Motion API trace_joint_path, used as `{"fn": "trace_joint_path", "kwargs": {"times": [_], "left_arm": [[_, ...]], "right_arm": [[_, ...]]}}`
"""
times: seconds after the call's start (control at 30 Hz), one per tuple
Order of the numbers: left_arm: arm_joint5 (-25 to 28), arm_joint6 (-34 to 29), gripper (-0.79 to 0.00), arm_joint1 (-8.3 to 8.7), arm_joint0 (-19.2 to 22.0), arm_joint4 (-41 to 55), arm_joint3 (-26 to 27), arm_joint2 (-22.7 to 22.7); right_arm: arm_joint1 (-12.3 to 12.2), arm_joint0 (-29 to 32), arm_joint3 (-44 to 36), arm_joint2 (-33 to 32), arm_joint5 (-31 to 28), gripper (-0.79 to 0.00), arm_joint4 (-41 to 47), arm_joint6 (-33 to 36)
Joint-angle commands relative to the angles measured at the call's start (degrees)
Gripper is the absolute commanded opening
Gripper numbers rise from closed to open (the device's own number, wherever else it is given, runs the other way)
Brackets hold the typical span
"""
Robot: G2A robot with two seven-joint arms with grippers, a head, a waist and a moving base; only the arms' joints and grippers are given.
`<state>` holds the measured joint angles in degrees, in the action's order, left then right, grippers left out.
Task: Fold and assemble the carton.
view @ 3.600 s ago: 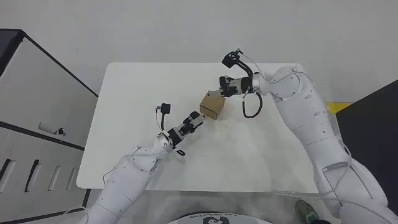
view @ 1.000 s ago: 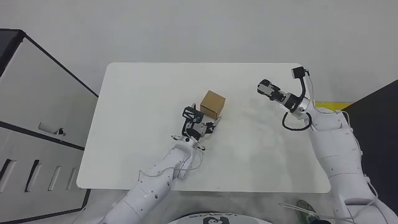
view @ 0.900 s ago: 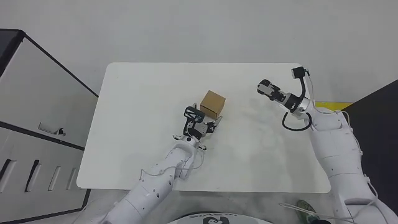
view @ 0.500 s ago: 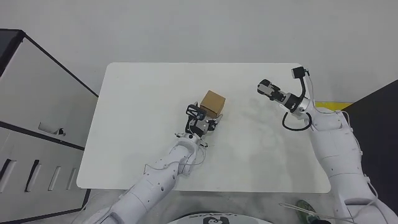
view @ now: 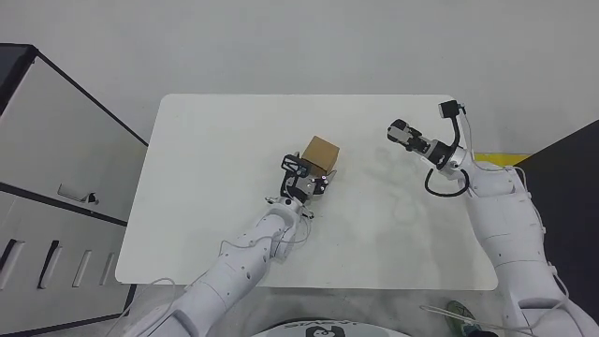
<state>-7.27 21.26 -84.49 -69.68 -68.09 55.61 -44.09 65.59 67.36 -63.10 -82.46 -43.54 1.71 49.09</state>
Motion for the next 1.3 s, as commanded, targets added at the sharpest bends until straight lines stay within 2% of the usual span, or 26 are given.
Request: {"fn": "trace_joint_path", "kwargs": {"times": [0.0, 0.3, 0.37, 0.43, 0.5, 0.53, 0.57, 0.6, 0.63, 0.8, 0.97, 1.13, 1.27], "left_arm": [[0.2, 0.1, 0.000, -0.19, 0.2, 0.2, -0.6, -0.1], [1.5, 1.3, 0.000, -0.93, 0.8, 0.7, -2.8, -0.5], [1.7, 1.4, -0.046, -1.10, 0.9, 0.9, -3.2, -0.6], [1.8, 1.8, -0.197, -1.24, 1.0, 0.9, -3.6, -0.7], [1.9, 2.1, -0.311, -1.37, 1.1, 0.9, -4.0, -0.8], [1.9, 2.2, -0.431, -1.44, 1.1, 0.9, -4.2, -0.9], [1.9, 2.3, -0.480, -1.50, 1.2, 1.0, -4.4, -0.9], [1.9, 2.4, -0.579, -1.55, 1.2, 0.9, -4.5, -1.0], [1.8, 2.5, -0.785, -1.60, 1.2, 0.8, -4.6, -1.1], [1.9, 2.7, -0.785, -1.58, 0.9, 0.2, -4.2, -1.7], [3.3, 1.5, -0.785, -0.39, -1.1, -1.8, 0.8, -3.9], [8.1, -4.4, -0.785, 2.28, -5.0, -7.4, 11.1, -7.8], [12.3, -10.5, -0.785, 4.35, -9.8, -10.8, 23.2, -11.6]], "right_arm": [[0.0, 0.0, 0.0, 0.0, 0.0, 0.000, 0.0, 0.0], [0.0, 0.0, 0.0, 0.0, 0.0, 0.000, 0.0, 0.0], [0.0, 0.0, 0.0, 0.0, 0.0, 0.000, 0.0, 0.0], [0.0, 0.0, 0.0, 0.0, 0.0, 0.000, 0.0, 0.0], [0.0, 0.0, 0.0, 0.0, 0.0, 0.000, 0.0, 0.0], [0.0, 0.0, 0.0, 0.0, 0.0, 0.000, 0.0, 0.0], [0.0, 0.0, 0.0, 0.0, 0.0, 0.000, 0.0, 0.0], [0.0, 0.0, 0.0, 0.0, 0.0, 0.000, 0.0, 0.0], [0.0, 0.0, 0.0, 0.0, 0.0, 0.000, 0.0, 0.0], [0.0, 0.0, 0.0, 0.0, 0.0, 0.000, 0.0, 0.0], [0.0, 0.0, 0.0, 0.0, 0.0, 0.000, 0.0, 0.0], [0.0, 0.0, 0.0, 0.0, 0.0, 0.000, 0.0, 0.0], [0.0, 0.0, 0.0, 0.0, 0.0, 0.000, 0.0, 0.0]]}}
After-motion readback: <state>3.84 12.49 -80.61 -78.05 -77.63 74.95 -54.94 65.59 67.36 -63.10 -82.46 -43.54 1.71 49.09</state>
